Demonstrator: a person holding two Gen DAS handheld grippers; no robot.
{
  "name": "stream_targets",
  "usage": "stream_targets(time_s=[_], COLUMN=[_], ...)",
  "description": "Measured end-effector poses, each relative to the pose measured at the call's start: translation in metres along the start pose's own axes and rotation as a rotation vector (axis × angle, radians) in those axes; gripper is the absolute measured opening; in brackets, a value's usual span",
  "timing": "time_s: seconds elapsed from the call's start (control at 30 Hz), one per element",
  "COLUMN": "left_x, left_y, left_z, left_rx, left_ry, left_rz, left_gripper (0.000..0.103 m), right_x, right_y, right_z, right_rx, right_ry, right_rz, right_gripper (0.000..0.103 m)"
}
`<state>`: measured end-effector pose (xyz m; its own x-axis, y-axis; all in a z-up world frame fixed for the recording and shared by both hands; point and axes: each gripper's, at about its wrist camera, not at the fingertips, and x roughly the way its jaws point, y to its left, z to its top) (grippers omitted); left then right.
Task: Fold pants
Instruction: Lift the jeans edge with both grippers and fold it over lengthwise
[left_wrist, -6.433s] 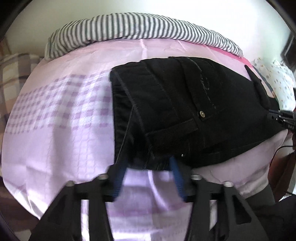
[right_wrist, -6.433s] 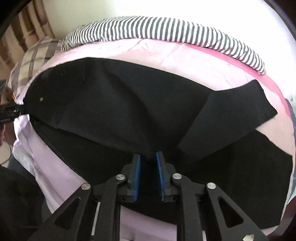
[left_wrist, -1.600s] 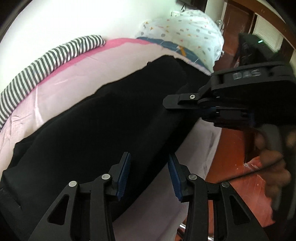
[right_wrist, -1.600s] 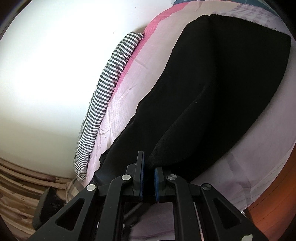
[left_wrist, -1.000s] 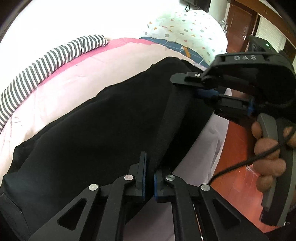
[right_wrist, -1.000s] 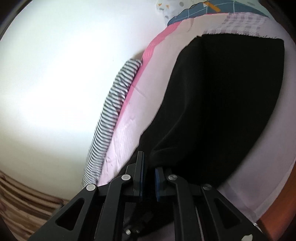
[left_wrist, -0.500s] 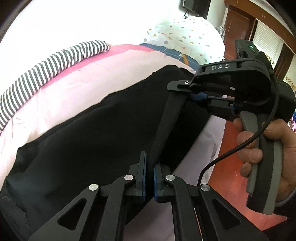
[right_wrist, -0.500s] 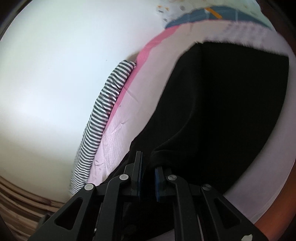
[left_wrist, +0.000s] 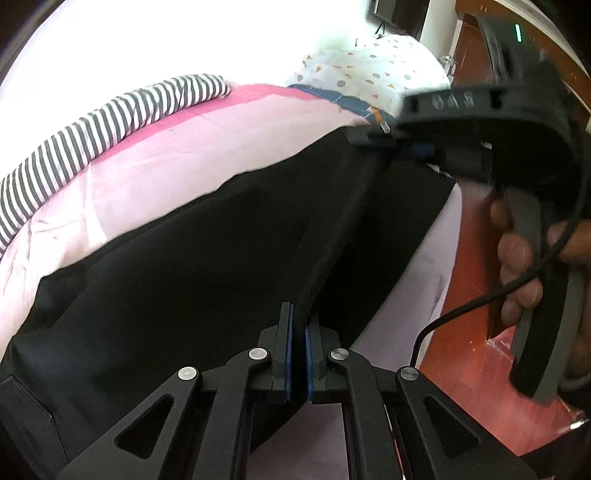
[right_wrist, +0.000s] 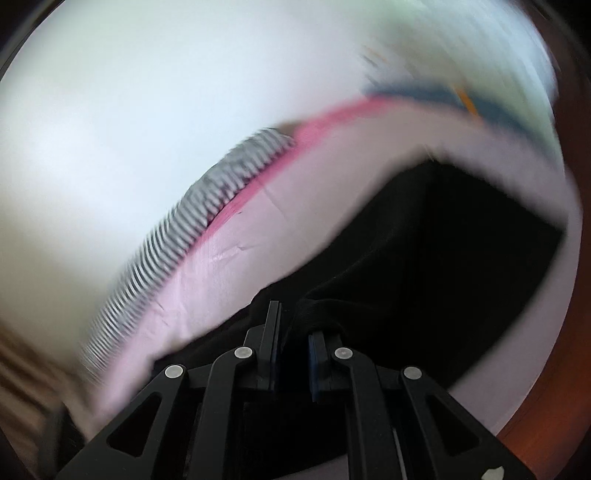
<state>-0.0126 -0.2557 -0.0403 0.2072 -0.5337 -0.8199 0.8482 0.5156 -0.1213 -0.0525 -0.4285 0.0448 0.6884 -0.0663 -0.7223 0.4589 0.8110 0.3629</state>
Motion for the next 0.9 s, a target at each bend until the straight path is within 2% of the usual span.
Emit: stream_targets(time_s=[0.03,0.1,0.3,0.37,0.43,0.47,0.53,0.57,0.63,0.73,0.83,0.9], left_x=[0.004,0.009,0.016,0.017,0.02,0.02,0.021,0.021,0.022,0.022,0.019,0.013], left_y=[0.004,0.011,0.019,0.023,0.029,0.034,0.041,0.042,0.043,0.041,0.047,0.049], left_z=[-0.002,-0.003,-0.004,-0.005,-0.006,-0.007,-0.008,-0.008,-0.007,-0.007,-0.008,-0.004], left_rx=[-0.018,-0.051,-0.073,-0.088,-0.113,-0.14,-0.175,-0.181,-0.177,-0.162,-0.201,-0.214], left_ry=[0.014,0.029,0.025,0.027,0.039,0.03,0.028,0.029,0.028,0.024,0.021,-0.005], left_rz=[0.002,-0.011,-0.008,-0.012,-0.001,-0.025,-0.056,-0.063,-0.063,-0.06,-0.084,-0.087], left_gripper=[0.005,0.005,0.005,0.005,0.005,0.005,0.005,0.005,0.005,0.005,0.005,0.005], right_x=[0.004,0.014,0.055,0.064,0.073,0.075,0.079,0.082,0.089,0.092,0.09,0.081], right_y=[0.008,0.011,-0.001,0.008,0.029,0.039,0.056,0.06,0.071,0.064,0.036,0.011], right_z=[0.003,0.009,0.03,0.032,0.031,0.03,0.029,0.029,0.021,0.016,0.016,0.019], right_rx=[-0.057,-0.085,-0.007,-0.065,-0.16,-0.194,-0.228,-0.226,-0.223,-0.156,-0.029,0.036], right_ry=[0.016,0.059,0.213,0.252,0.262,0.252,0.257,0.267,0.304,0.305,0.306,0.252], right_rz=[-0.022,-0.004,0.104,0.139,0.111,0.111,0.155,0.181,0.225,0.241,0.261,0.213], right_gripper=[0.011,0.011,0.012,0.026,0.031,0.034,0.042,0.05,0.056,0.055,0.056,0.057])
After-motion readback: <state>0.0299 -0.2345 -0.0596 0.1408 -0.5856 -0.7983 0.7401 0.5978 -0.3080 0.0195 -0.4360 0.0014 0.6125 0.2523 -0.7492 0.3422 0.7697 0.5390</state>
